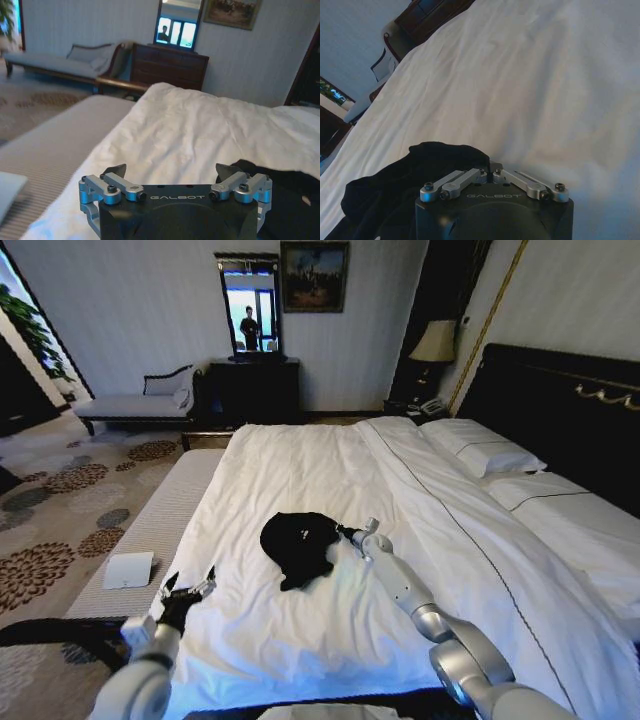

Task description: Fold the clothes on the bed.

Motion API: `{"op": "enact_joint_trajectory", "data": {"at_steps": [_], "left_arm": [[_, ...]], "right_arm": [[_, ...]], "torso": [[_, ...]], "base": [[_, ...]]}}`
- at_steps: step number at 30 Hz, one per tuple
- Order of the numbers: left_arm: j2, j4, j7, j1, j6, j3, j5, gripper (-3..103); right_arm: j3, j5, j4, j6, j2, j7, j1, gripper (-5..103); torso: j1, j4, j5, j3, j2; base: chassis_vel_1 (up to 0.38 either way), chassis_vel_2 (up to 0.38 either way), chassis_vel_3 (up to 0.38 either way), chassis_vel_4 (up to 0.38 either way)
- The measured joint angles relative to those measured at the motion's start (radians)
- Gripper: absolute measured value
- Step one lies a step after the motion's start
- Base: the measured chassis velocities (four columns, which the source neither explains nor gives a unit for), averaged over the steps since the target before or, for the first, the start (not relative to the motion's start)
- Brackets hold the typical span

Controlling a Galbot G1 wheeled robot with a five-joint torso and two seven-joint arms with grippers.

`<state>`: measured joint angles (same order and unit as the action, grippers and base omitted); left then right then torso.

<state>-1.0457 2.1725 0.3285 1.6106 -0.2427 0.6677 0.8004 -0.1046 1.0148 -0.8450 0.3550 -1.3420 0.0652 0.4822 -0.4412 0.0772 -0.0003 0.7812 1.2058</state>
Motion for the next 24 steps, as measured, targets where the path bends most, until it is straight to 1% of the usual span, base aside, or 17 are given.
{"op": "enact_joint_trajectory", "data": {"at_steps": [2, 3, 6, 9, 10, 11, 12, 14, 15, 16, 17, 19, 20, 24], "left_arm": [[0.038, -0.069, 0.004, -0.081, -0.016, -0.016, 0.082, 100], [0.038, -0.069, 0.004, -0.081, -0.016, -0.016, 0.082, 100], [0.084, -0.17, -0.008, -0.176, -0.03, -0.053, 0.162, 100], [0.104, -0.268, -0.03, -0.285, -0.033, -0.106, 0.224, 100], [0.104, -0.268, -0.03, -0.285, -0.033, -0.106, 0.224, 100], [0.105, -0.306, -0.037, -0.337, -0.034, -0.133, 0.248, 100], [0.105, -0.326, -0.04, -0.367, -0.034, -0.15, 0.263, 100], [0.097, -0.398, -0.047, -0.458, -0.04, -0.203, 0.322, 100], [0.091, -0.434, -0.051, -0.493, -0.043, -0.227, 0.345, 102], [0.091, -0.434, -0.051, -0.493, -0.043, -0.227, 0.345, 102], [0.087, -0.469, -0.056, -0.528, -0.048, -0.25, 0.363, 100], [0.08, -0.528, -0.065, -0.588, -0.057, -0.29, 0.4, 98], [0.08, -0.528, -0.065, -0.588, -0.057, -0.29, 0.4, 98], [0.045, -0.651, -0.079, -0.727, -0.076, -0.391, 0.457, 98]], "right_arm": [[0.003, 0.0, -0.008, 0.0, 0.002, -0.004, 0.002, 0], [0.003, 0.0, -0.008, 0.0, 0.002, -0.004, 0.002, 0], [0.007, 0.0, -0.015, 0.0, 0.003, -0.007, 0.005, 0], [0.012, -0.001, -0.017, 0.0, 0.004, -0.008, 0.005, 0], [0.012, -0.001, -0.017, 0.0, 0.004, -0.008, 0.005, 0], [0.016, -0.001, -0.017, 0.0, 0.005, -0.008, 0.005, 0], [0.017, -0.001, -0.017, 0.0, 0.006, -0.008, 0.004, 0], [0.023, -0.001, -0.018, 0.001, 0.006, -0.009, 0.001, 0], [0.025, -0.001, -0.019, 0.001, 0.007, -0.01, 0.0, 0], [0.025, -0.001, -0.019, 0.001, 0.007, -0.01, 0.0, 0], [0.029, -0.001, -0.019, 0.001, 0.007, -0.012, -0.002, 0], [0.036, 0.0, -0.021, 0.002, 0.008, -0.015, -0.005, 0], [0.036, 0.0, -0.021, 0.002, 0.008, -0.015, -0.005, 0], [0.048, 0.001, -0.02, 0.004, 0.008, -0.022, -0.013, 0]], "torso": [[0.0, -0.0001, 0.0001, 0.0, 0.0], [0.0, -0.0001, 0.0001, 0.0, 0.0], [0.0, -0.0002, 0.0001, 0.0, 0.0], [0.0, -0.0002, 0.0003, 0.0, 0.0], [0.0, -0.0002, 0.0003, 0.0, 0.0], [0.0, -0.0004, 0.0, 0.0, 0.0], [0.0, -0.0001, 0.0002, 0.0, 0.0], [0.0, 0.0001, 0.0004, 0.0, 0.0], [0.0, 0.0, 0.0002, 0.0, 0.0], [0.0, 0.0, 0.0002, 0.0, 0.0], [0.0, 0.0, 0.0, 0.0, 0.0], [0.0, 0.0, 0.0006, 0.0, 0.0], [0.0, 0.0, 0.0006, 0.0, 0.0], [0.0, -0.0003, 0.0004, 0.0, 0.0]], "base": [[0.0, 0.0, 0.0, 0.0], [0.0, 0.0, 0.0, 0.0], [0.0, 0.0, 0.0, 0.0], [0.0, 0.0, 0.0, 0.0], [0.0, 0.0, 0.0, 0.0], [0.0, 0.0, 0.0, 0.0], [0.0, 0.0, 0.0, 0.0], [0.0, 0.0, 0.0, 0.0], [0.0, 0.0, 0.0, 0.0], [0.0, 0.0, 0.0, 0.0], [0.0, 0.0, 0.0, 0.0], [0.0, 0.0, 0.0, 0.0], [0.0, 0.0, 0.0, 0.0], [0.0, 0.0, 0.0, 0.0]]}}
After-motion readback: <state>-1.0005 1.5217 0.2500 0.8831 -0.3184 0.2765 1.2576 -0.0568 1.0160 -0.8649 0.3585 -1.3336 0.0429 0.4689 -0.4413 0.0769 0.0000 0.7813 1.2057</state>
